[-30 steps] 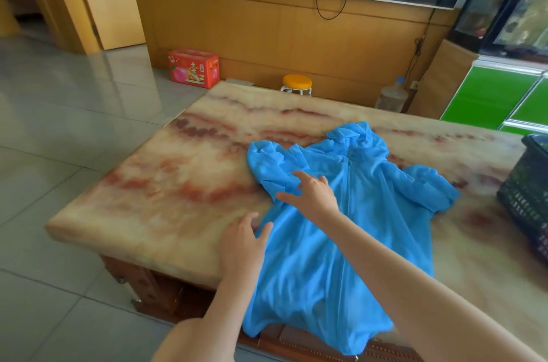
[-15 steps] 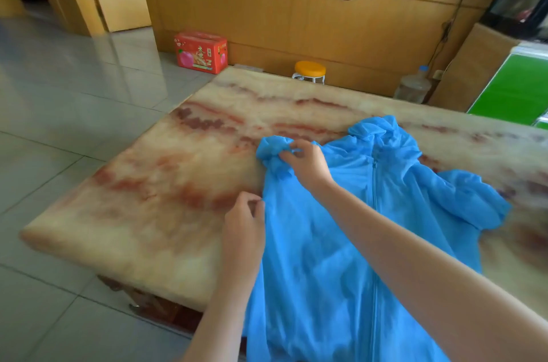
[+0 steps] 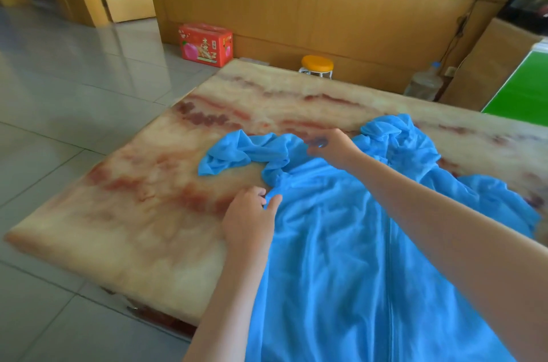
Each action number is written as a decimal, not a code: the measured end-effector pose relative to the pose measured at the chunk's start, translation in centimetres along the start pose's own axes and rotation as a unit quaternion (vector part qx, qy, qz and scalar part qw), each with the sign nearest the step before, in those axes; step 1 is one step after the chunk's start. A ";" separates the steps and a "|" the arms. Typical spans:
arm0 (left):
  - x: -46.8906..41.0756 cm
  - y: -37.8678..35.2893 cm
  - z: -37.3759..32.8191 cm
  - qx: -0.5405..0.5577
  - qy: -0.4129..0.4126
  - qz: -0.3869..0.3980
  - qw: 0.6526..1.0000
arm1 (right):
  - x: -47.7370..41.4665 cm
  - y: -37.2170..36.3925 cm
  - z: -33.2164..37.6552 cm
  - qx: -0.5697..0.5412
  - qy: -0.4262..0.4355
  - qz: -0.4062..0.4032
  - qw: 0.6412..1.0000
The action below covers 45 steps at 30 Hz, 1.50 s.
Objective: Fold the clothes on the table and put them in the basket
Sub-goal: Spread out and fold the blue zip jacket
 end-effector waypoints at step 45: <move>-4.7 -1.9 -1.6 0.185 0.039 -0.098 0.977 | -9.9 -2.0 5.1 -0.202 0.044 0.002 0.978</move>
Point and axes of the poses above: each hand's wrist, its own x-axis away from the middle knuckle, its own y-axis out of the back of the hand, z = x × y, the point moved 2 cm from there along -x, towards the middle knuckle, and after that the axes turned 2 degrees about -x, right-handed, at the moved point
